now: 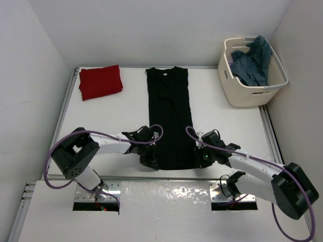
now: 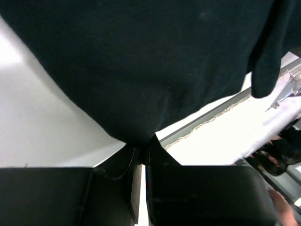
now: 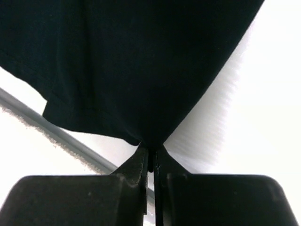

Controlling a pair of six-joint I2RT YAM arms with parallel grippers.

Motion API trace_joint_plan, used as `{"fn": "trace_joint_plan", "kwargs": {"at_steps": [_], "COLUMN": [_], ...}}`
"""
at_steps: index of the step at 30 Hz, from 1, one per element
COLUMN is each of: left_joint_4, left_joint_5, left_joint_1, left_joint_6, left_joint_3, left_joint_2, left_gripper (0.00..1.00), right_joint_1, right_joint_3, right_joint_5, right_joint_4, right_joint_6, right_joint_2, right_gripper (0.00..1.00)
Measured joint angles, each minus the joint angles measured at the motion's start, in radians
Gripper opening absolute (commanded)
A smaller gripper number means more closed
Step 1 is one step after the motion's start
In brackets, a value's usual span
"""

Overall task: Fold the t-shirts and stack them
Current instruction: Grab the bottom of the folded rectangular tshirt with both arms, then fold the folded rectangular tshirt in 1/3 of the way

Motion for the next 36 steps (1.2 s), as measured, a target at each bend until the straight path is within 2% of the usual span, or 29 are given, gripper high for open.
{"fn": "trace_joint_plan", "kwargs": {"at_steps": [7,11,14,17,26,36], "left_joint_4": [-0.079,-0.059,-0.056,-0.054,0.012,0.116], "left_joint_5": [-0.048,-0.026,-0.024,-0.042,-0.074,-0.08], "left_joint_1": [0.019,0.124,0.203,0.232,0.348,0.429], "left_joint_6": [0.08,0.11,0.117,0.132,0.161,0.171], "left_joint_3": [0.172,0.198,0.212,0.277,0.415,0.621], "left_joint_2": [0.0,-0.004,-0.001,0.008,0.029,0.222], "left_gripper": [0.0,0.0,0.0,0.0,0.0,0.0], "right_joint_1": [0.0,0.0,-0.004,-0.033,-0.157,-0.223], "right_joint_3": [0.064,0.155,0.254,0.342,0.56,0.822], "right_joint_5": [0.071,0.133,0.192,0.23,0.242,0.208], "right_joint_4": [0.008,0.048,0.066,0.1,0.182,0.22], "right_joint_6": [-0.016,-0.041,-0.067,-0.085,-0.13,-0.203], "right_joint_2": [0.002,0.035,0.106,0.169,0.359,0.6], "right_gripper": [0.0,0.0,0.0,0.0,0.0,0.0]}}
